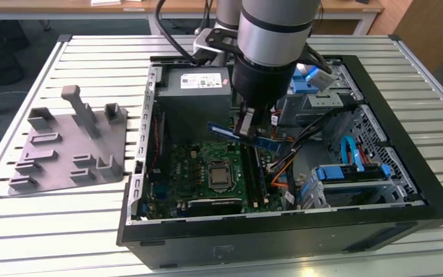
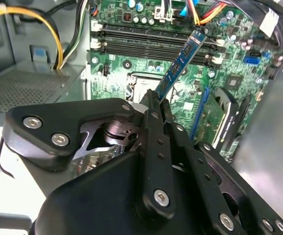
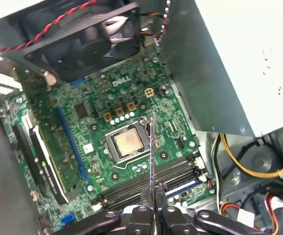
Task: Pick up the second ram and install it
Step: 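Insert the second ram into the second slot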
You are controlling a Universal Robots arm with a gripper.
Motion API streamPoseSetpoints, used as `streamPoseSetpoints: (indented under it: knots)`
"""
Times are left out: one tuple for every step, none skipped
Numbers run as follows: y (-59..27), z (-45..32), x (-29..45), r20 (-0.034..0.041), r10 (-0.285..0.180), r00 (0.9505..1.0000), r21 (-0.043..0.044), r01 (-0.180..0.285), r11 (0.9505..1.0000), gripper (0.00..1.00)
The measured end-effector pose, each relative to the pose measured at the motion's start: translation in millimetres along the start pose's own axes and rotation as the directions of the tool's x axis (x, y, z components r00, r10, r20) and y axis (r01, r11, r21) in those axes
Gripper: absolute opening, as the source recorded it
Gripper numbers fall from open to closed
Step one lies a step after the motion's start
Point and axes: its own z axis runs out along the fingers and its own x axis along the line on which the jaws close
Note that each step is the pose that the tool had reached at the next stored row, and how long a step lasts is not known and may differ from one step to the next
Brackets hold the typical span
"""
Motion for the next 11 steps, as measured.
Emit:
streamPoseSetpoints:
  knots:
    - [0.0,0.1,0.0,0.0004,0.014,0.9999,0.0001,-0.014,0.9999,0.14]
    - [0.0,0.3,0.0,0.001,0.029,0.9996,0.0003,-0.029,0.9996,0.14]
    - [0.0,0.4,0.0,0.0015,0.042,0.9991,0.0004,-0.042,0.9991,0.14]
    - [0.0,0.6,0.0,0.0021,0.054,0.9985,0.0006,-0.054,0.9985,0.14]
    - [0.0,0.7,0.0,0.0025,0.068,0.9977,0.0007,-0.068,0.9977,0.14]
    - [0.0,0.9,0.0,0.003,0.08,0.9968,0.0008,-0.08,0.9968,0.14]
    - [0.0,1.0,0.0,0.0035,0.092,0.9958,0.0009,-0.092,0.9958,0.14]
    - [0.0,1.2,0.0,0.004,0.104,0.9946,0.001,-0.104,0.9946,0.14]
    - [0.0,1.3,0.0,0.0044,0.115,0.9934,0.0011,-0.115,0.9934,0.14]
    - [-0.1,1.5,0.0,0.0049,0.127,0.9919,0.0011,-0.127,0.9919,0.14]
    - [0.0,1.6,0.0,0.0053,0.138,0.9904,0.0012,-0.138,0.9904,0.14]
